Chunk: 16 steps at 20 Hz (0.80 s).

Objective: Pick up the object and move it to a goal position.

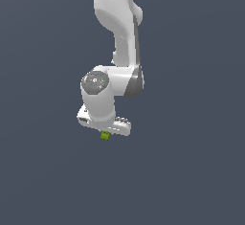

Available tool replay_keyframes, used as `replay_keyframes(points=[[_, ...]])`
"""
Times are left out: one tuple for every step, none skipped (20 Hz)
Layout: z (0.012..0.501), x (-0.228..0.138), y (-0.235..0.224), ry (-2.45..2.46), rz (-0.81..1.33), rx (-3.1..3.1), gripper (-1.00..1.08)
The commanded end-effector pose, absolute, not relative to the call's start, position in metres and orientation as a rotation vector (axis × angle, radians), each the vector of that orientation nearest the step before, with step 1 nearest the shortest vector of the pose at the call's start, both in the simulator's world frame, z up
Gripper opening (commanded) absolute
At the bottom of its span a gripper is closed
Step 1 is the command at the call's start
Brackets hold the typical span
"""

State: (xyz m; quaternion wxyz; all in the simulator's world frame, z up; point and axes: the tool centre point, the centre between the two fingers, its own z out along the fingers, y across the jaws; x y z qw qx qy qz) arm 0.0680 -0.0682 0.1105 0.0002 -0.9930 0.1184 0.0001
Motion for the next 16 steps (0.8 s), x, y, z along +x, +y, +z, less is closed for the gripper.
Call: replay_keyframes(points=[[0.134,0.070,-0.086,0.372,0.000,-3.119,-1.00],[0.143,0.071,-0.094,0.372,0.000,-3.119,-1.00],[0.152,0.072,-0.101,0.372,0.000,-3.119,-1.00],[0.160,0.073,-0.107,0.372,0.000,-3.119,-1.00],[0.168,0.074,-0.113,0.372,0.000,-3.119,-1.00],[0.175,0.075,-0.119,0.372,0.000,-3.119,-1.00],[0.181,0.076,-0.124,0.372,0.000,-3.119,-1.00],[0.187,0.077,-0.128,0.372,0.000,-3.119,-1.00],[0.192,0.078,-0.132,0.372,0.000,-3.119,-1.00],[0.196,0.079,-0.136,0.372,0.000,-3.119,-1.00],[0.200,0.080,-0.139,0.372,0.000,-3.119,-1.00],[0.203,0.080,-0.142,0.372,0.000,-3.119,-1.00],[0.206,0.081,-0.144,0.372,0.000,-3.119,-1.00],[0.209,0.082,-0.146,0.371,0.000,-3.120,-1.00],[0.211,0.082,-0.147,0.371,0.000,-3.120,-1.00],[0.212,0.082,-0.148,0.371,0.000,-3.120,-1.00]])
